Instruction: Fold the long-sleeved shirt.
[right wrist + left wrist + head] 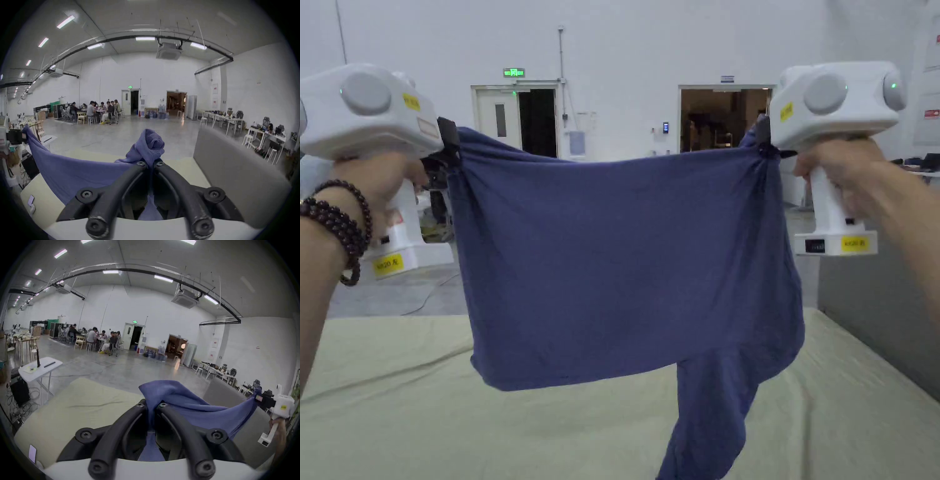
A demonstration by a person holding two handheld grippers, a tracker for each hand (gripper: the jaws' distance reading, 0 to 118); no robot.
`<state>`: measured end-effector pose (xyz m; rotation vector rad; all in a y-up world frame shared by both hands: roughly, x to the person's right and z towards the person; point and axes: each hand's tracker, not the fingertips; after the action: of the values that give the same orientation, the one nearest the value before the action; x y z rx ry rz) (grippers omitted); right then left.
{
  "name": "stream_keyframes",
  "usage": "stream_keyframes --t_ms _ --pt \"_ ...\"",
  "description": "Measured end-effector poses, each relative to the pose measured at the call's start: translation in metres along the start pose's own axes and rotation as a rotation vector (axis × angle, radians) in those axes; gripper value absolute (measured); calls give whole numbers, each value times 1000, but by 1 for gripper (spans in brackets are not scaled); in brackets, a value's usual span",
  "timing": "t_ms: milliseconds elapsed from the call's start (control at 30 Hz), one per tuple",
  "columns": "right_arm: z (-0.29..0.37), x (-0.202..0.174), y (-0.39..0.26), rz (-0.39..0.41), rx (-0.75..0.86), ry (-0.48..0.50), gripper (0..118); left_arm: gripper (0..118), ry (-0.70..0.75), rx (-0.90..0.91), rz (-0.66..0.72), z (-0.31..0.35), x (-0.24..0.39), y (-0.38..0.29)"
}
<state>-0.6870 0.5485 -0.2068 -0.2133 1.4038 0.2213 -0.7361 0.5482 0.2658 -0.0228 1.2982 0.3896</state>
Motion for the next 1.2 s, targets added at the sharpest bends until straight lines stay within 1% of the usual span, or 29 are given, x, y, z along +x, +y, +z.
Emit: stream_keyframes --t_ms 133,167,233,267,333,467,567,633,767,833,867,933,967,1000,1033,1067,1133,1167,1200 --pt "-14 4 -69 -26 -61 5 0 0 -4 -98 11 -11 -17 -60" --pt "-15 6 -83 -46 -86 11 0 0 0 -121 8 -11 -22 -73" --pt "-7 11 -105 -58 -108 23 0 0 6 -152 2 -5 -28 -93" --pt "0 12 -115 -61 -113 22 0 0 -3 -159 0 1 -32 -102" --pt "22 16 -130 -45 -111 52 0 0 -14 -165 -5 18 -38 -118" --pt "83 18 -175 -14 -95 77 0 0 -62 -166 8 67 -50 -161" --pt "126 18 -226 49 -158 141 0 0 -59 -216 -22 102 -59 -211" --pt "154 18 -265 74 -204 166 0 0 -58 -243 -13 126 -68 -249" --pt "197 19 -361 99 -337 206 0 0 -32 -383 -58 176 -85 -347" --pt "212 18 -410 95 -457 239 0 0 -29 -469 -31 196 -96 -394" --pt "213 24 -437 95 -518 251 0 0 -30 -519 5 207 -102 -417" --pt "225 21 -481 158 -642 275 0 0 -33 -585 39 228 -111 -458" --pt "232 18 -501 222 -684 289 0 0 -40 -656 6 236 -114 -477" --pt "239 15 -520 284 -734 303 0 0 -23 -677 -32 241 -119 -495" --pt "243 13 -531 319 -768 309 0 0 -9 -696 -56 242 -126 -507" --pt "246 13 -542 340 -805 324 0 0 -21 -742 -82 246 -128 -517" --pt "255 11 -553 325 -905 362 0 0 -12 -771 -98 253 -129 -528" --pt "257 11 -557 337 -944 383 0 0 -20 -811 -104 260 -130 -531" --pt "260 10 -561 364 -954 393 0 0 -24 -810 -115 264 -129 -535"
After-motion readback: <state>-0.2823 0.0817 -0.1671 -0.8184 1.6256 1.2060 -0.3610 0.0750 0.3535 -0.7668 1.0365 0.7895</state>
